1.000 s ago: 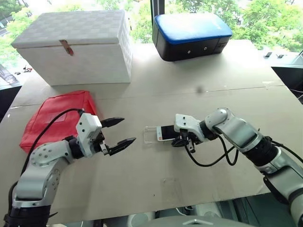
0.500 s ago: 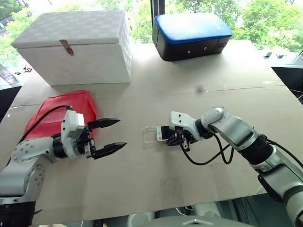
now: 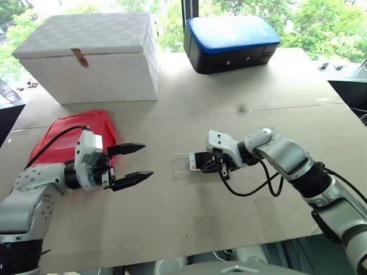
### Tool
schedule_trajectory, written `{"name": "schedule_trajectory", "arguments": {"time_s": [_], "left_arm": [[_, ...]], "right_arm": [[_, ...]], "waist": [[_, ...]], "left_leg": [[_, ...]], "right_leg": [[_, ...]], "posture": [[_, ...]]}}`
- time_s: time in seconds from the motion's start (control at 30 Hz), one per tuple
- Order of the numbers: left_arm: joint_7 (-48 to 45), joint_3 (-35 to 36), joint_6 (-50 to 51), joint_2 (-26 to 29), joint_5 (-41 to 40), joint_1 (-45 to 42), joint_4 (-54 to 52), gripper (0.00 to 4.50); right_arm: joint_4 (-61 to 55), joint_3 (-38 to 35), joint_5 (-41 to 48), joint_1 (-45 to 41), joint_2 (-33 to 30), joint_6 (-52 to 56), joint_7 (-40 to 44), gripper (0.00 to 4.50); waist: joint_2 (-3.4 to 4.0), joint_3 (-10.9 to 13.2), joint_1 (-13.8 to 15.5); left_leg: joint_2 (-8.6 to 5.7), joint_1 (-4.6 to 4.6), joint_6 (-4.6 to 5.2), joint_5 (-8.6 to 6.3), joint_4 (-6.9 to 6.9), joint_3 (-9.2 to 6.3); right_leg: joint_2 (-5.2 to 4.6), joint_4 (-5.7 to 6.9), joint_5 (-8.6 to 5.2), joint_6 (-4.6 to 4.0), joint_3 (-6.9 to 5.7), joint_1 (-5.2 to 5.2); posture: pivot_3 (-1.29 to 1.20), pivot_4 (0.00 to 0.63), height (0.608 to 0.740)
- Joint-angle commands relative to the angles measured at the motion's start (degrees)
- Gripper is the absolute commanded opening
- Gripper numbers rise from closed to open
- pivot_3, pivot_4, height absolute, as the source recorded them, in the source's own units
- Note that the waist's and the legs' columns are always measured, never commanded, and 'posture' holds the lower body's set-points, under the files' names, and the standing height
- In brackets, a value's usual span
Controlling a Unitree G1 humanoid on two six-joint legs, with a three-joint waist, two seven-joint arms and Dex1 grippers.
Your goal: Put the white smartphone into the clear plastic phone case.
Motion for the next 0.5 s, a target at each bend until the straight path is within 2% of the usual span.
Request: {"name": "schedule_trajectory", "arguments": {"time_s": [0.03, 0.13, 0.5], "left_arm": [[-0.13, 0.40, 0.99, 0.50, -1.40, -0.24, -2.71, 4.50], [-1.16, 0.65, 1.83, 0.96, -1.96, 0.34, -3.15, 4.50], [-0.89, 1.22, 2.72, 0.21, -2.49, 1.20, -4.71, 4.50]], "right_arm": [[-1.79, -3.68, 2.51, -1.32, 0.83, 0.05, 0.25, 0.02], [-0.63, -5.49, 3.54, -2.07, 2.47, 0.50, -1.03, 0.02], [5.79, 0.81, -3.32, -0.90, 4.43, -5.19, -3.47, 0.02]], "waist": [[0.00, 0.00, 0.00], [0.00, 0.00, -0.04], [-0.02, -0.01, -0.07]], "left_leg": [[0.00, 0.00, 0.00, 0.00, 0.00, 0.00], [0.00, 0.00, 0.00, 0.00, 0.00, 0.00], [-0.02, 0.00, 0.00, 0.00, 0.00, 0.02]], "right_leg": [[0.00, 0.00, 0.00, 0.00, 0.01, 0.00], [0.00, 0.00, 0.00, 0.00, 0.01, 0.00], [0.01, 0.01, 0.00, 0.00, 0.08, 0.00]], "posture": [[0.00, 0.150, 0.740], [0.00, 0.150, 0.740], [0.00, 0.150, 0.740]]}}
